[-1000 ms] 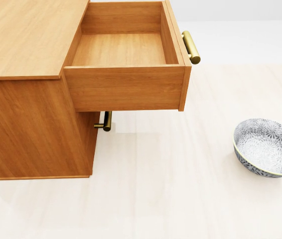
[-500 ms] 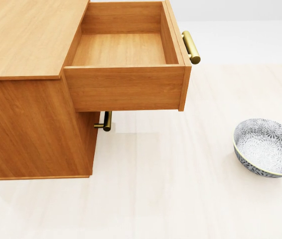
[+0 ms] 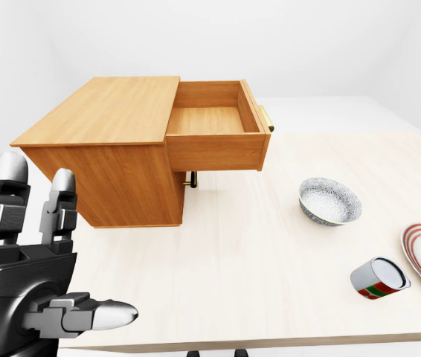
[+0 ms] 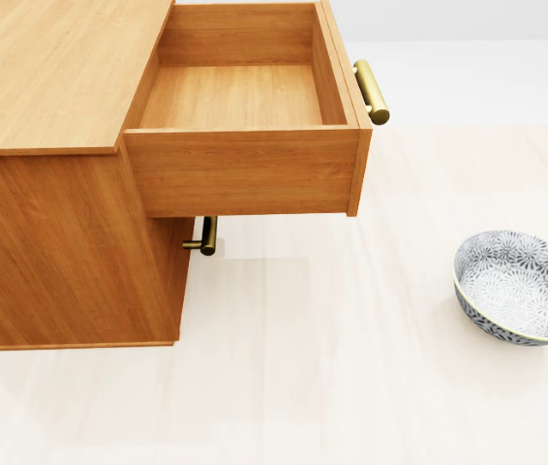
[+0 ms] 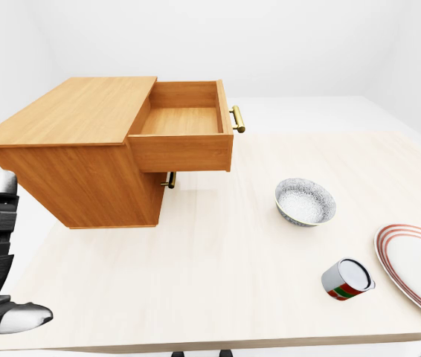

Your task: Put the ketchup in the top drawer of the cabinet.

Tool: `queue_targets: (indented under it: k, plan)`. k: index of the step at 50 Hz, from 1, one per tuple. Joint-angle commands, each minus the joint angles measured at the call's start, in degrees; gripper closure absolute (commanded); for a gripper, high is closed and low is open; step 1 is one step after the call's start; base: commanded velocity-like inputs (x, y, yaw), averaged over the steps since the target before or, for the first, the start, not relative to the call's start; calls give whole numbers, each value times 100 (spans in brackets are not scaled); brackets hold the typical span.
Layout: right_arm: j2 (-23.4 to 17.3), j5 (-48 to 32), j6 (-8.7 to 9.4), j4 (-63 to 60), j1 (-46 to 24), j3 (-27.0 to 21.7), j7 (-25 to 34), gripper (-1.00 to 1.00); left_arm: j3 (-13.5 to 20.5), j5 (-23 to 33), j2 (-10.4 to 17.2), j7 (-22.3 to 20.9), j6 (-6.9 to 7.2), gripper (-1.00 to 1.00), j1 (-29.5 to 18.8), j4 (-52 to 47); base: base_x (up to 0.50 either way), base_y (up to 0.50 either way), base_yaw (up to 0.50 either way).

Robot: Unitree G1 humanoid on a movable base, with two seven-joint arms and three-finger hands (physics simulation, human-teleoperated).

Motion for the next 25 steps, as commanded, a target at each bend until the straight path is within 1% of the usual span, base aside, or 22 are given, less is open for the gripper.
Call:
queue_targets:
  k: [1, 4, 6, 10, 14, 17, 20, 25]
  plan:
    - [-407, -2767, 0, 0, -1223, 5, 0, -98, 18, 4, -19, 6, 0, -100, -49, 0, 0, 0, 0]
    - [-482, -3477, 0, 0, -1465, 3, 0, -98, 37, -9, -22, -3, 0, -100, -45, 0, 0, 0, 0]
    - [-441, -3749, 0, 117, -1546, 3, 0, -98, 24, -11, -14, -12, 0, -100, -1, 0, 0, 0, 0]
    - [-249, -3973, 0, 407, -1589, 101, 0, -98, -11, -13, 27, 17, 0, -100, 41, 0, 0, 0, 0]
    - [-247, -4024, 0, 543, -1602, 131, 0, -98, 1, -31, 42, 33, 0, -100, 36, 0, 0, 0, 0]
    - [-66, -4128, 0, 581, -1648, 251, 0, -98, -15, -21, 51, 50, 0, -100, 38, 0, 0, 0, 0]
    - [26, -4224, 0, 605, -1691, 369, 0, -98, 25, -71, 68, 52, 0, -100, 29, 0, 0, 0, 0]
    - [393, -4249, 0, 709, -1658, 631, 0, -98, -1, -44, 47, 34, 0, -100, 34, 0, 0, 0, 0]
